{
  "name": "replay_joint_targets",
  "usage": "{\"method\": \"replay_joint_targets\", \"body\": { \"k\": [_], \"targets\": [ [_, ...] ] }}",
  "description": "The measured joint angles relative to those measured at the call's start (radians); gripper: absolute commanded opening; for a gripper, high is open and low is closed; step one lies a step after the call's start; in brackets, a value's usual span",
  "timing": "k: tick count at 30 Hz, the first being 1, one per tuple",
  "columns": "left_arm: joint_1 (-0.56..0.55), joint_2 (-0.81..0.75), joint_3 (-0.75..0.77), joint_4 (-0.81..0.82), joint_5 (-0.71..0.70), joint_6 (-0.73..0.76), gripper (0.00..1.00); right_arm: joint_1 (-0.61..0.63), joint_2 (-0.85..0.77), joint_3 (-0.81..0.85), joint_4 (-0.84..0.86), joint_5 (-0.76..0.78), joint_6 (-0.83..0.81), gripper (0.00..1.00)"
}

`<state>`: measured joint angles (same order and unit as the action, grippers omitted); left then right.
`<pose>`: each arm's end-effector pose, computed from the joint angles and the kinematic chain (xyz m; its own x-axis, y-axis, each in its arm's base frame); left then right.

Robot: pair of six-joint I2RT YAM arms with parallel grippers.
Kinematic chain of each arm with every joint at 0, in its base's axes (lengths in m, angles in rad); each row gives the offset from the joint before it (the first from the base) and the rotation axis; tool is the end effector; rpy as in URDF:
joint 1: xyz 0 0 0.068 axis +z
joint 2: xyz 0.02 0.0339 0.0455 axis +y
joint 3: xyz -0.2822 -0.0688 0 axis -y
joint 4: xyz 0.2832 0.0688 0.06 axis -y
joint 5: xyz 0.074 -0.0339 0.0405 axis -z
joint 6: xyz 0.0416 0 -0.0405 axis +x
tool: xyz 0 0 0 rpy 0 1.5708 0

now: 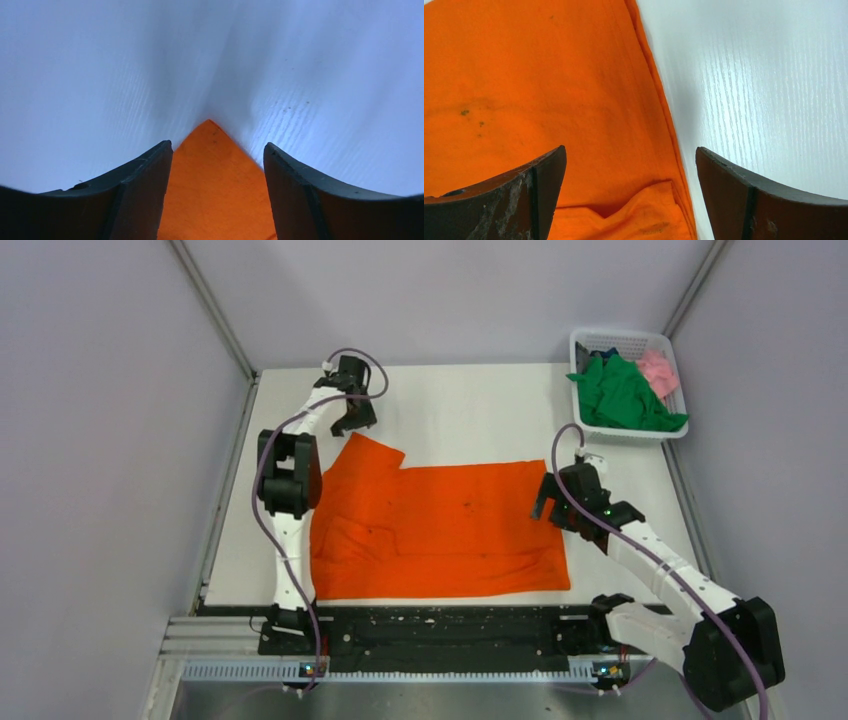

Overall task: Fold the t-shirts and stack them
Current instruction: Grab the side of the flattened tshirt furthest away from the robot with both arms

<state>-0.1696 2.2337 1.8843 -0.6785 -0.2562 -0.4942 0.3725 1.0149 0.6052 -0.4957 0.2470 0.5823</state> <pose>0.5334 -0.0806 0.1975 -0.7592 -0.3355 -0.5577 -0.3702 0.9274 -0.0540 0.2136 0.0725 0.2055 -0.7287 0.2878 -0.6214 0.2256 0.9576 0.1789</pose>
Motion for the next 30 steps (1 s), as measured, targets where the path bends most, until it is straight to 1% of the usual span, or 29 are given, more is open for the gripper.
{"method": "replay_joint_targets", "body": {
  "k": [1,4,8,19,21,27,28,29,30],
  "targets": [
    [0.0,0.017,0.006,-0.008,-0.003,0.003,0.63,0.0,0.002,0.002,0.004,0.002,0.0,0.99],
    [0.001,0.043,0.013,-0.036,-0.004,0.011,0.58,0.0,0.005,0.005,0.01,0.006,0.0,0.99],
    [0.002,0.054,0.013,-0.052,-0.003,0.016,0.53,0.0,0.012,0.005,0.01,0.013,0.002,0.99],
    [0.002,0.067,0.027,-0.056,-0.004,0.018,0.49,0.0,0.015,0.005,0.01,0.019,0.002,0.99],
    [0.002,0.071,0.034,-0.058,-0.004,0.02,0.46,0.0,0.016,0.005,0.01,0.021,0.002,0.99],
    [0.002,0.112,0.093,-0.06,-0.002,0.022,0.26,0.0,0.026,0.005,0.01,0.023,0.002,0.99],
    [0.002,0.113,0.095,-0.06,0.0,0.023,0.21,0.0,0.028,0.005,0.01,0.023,0.002,0.99],
    [0.002,0.114,0.096,-0.06,0.001,0.023,0.14,0.0,0.029,0.005,0.01,0.025,0.002,0.99],
    [0.002,0.114,0.097,-0.062,0.001,0.023,0.03,0.0,0.029,0.005,0.01,0.026,0.002,0.99]
  ]
}}
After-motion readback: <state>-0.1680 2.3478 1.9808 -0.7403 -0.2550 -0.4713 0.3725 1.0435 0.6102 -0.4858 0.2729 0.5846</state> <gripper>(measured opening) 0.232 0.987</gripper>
